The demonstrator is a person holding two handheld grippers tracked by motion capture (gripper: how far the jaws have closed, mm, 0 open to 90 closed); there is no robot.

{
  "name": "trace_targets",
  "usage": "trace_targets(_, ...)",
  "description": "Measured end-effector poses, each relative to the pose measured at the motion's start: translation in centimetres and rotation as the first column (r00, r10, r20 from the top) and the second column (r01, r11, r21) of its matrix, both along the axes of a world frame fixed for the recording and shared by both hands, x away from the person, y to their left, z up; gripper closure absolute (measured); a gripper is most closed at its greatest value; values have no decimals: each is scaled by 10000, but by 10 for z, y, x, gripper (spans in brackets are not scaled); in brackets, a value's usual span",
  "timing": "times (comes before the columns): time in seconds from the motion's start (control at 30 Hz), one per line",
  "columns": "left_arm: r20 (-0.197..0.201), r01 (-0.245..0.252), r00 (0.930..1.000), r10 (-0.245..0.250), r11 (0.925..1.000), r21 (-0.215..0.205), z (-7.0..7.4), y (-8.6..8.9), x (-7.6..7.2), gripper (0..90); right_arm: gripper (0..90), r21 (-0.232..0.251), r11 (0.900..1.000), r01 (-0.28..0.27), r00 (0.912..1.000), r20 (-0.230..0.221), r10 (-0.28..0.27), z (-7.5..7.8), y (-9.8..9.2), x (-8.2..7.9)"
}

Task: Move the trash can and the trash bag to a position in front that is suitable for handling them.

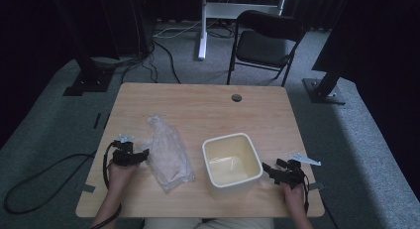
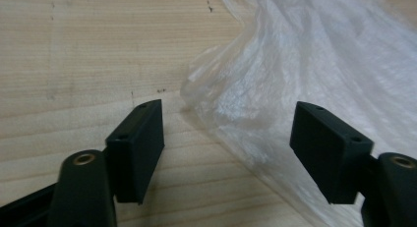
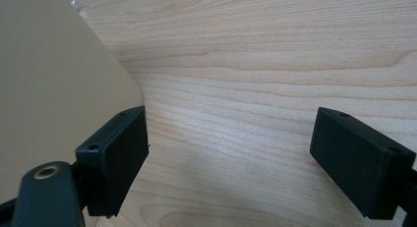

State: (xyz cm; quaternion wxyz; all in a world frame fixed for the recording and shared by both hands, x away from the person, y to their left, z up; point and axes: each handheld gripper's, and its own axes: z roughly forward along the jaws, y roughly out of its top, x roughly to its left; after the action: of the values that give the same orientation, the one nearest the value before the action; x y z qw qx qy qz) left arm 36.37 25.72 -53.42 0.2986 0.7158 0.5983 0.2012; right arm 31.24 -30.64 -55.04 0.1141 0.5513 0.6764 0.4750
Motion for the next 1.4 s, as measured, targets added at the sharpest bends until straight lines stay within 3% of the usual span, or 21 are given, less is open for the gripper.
trace_targets(0.13, 231, 204, 9995, -222, 9968, 766, -3, -18, 6, 260, 140, -100, 9999, -114, 9999, -95, 113, 0, 2, 4)
trace_targets(0.17, 399, 459, 9980, -489, 9963, 728, -4, -23, 7, 285, 140, -103, 9999, -129, 9999, -116, 128, 0, 3, 5)
trace_targets(0.23, 700, 879, 9933, -923, 9941, 637, -5, -31, 9, 470, 140, -122, 9998, -144, 9998, -167, 142, 0, 3, 6)
trace_targets(0.3, 939, 1540, 9829, -1584, 9867, 524, -6, -38, 12, 654, 141, -100, 9998, -187, 9996, -194, 185, 0, 3, 7)
trace_targets(0.37, 845, 2007, 9754, -2036, 9788, 418, -5, -44, 16, 793, 141, -75, 9996, -267, 9995, -165, 265, 0, 3, 7)
trace_targets(0.43, 808, 2422, 9665, -2436, 9698, 270, -5, -48, 17, 876, 141, -22, 9995, -324, 9994, -133, 324, 0, 2, 7)
trace_targets(0.47, 781, 2867, 9550, -2863, 9580, 55, -6, -48, 17, 880, 141, 5, 9994, -345, 9993, -127, 345, 0, 2, 7)
trace_targets(0.5, 759, 2992, 9514, -2984, 9542, 0, -5, -46, 15, 883, 141, 19, 9993, -369, 9992, -131, 369, 0, 2, 7)
trace_targets(0.53, 774, 3279, 9422, -3261, 9446, -116, -5, -43, 13, 887, 141, 29, 9992, -399, 9991, -133, 399, -1, 2, 7)
trace_targets(0.57, 774, 3279, 9422, -3261, 9446, -116, -5, -43, 13, 888, 141, 29, 9992, -399, 9991, -133, 399, -1, 2, 7)
trace_targets(0.63, 839, 3567, 9309, -3556, 9342, 18, -2, -28, 6, 888, 141, 41, 9988, -483, 9988, -120, 483, 0, 2, 7)
trace_targets(0.67, 981, 3570, 9300, -3543, 9340, -106, -1, -20, 4, 887, 141, 25, 9987, -511, 9986, -122, 511, 0, 2, 8)
trace_targets(0.7, 1091, 3415, 9348, -3379, 9397, -162, 0, -12, 2, 886, 141, 6, 9986, -530, 9985, -140, 530, 0, 2, 8)
trace_targets(0.77, 1520, 3483, 9287, -3384, 9364, -437, 3, 3, -4, 885, 141, 6, 9984, -562, 9983, -164, 562, 0, 3, 9)
trace_targets(0.87, 1756, 3071, 9392, -2951, 9506, -449, 6, 16, -10, 882, 141, -23, 9982, -604, 9981, -136, 603, 0, 3, 9)
trace_targets(0.97, 1854, 2967, 9411, -2828, 9536, -515, 5, 21, -10, 878, 141, -129, 9981, -611, 9981, -67, 610, 1, 4, 9)
trace_targets(1.07, 1777, 2695, 9496, -2580, 9620, -434, 1, 19, -6, 839, 141, -333, 9980, -538, 9985, 53, 540, 1, 5, 9)
trace_targets(1.13, 1777, 2695, 9496, -2580, 9620, -434, 1, 19, -6, 814, 141, -352, 9979, -550, 9984, 83, 553, 2, 6, 9)
trace_targets(1.17, 1673, 2394, 9584, -2313, 9704, -301, -1, 17, -1, 748, 141, -506, 9974, -521, 9985, 168, 530, 2, 7, 7)
trace_targets(1.27, 1520, 1986, 9691, -1940, 9800, -151, -3, 15, 2, 560, 141, -677, 9969, -411, 9987, 265, 429, 3, 7, 5)
trace_targets(1.4, 1109, 2141, 9720, -2070, 9752, -566, -2, 18, -3, 305, 141, -717, 9973, -155, 9998, 137, 165, 4, 4, 3)
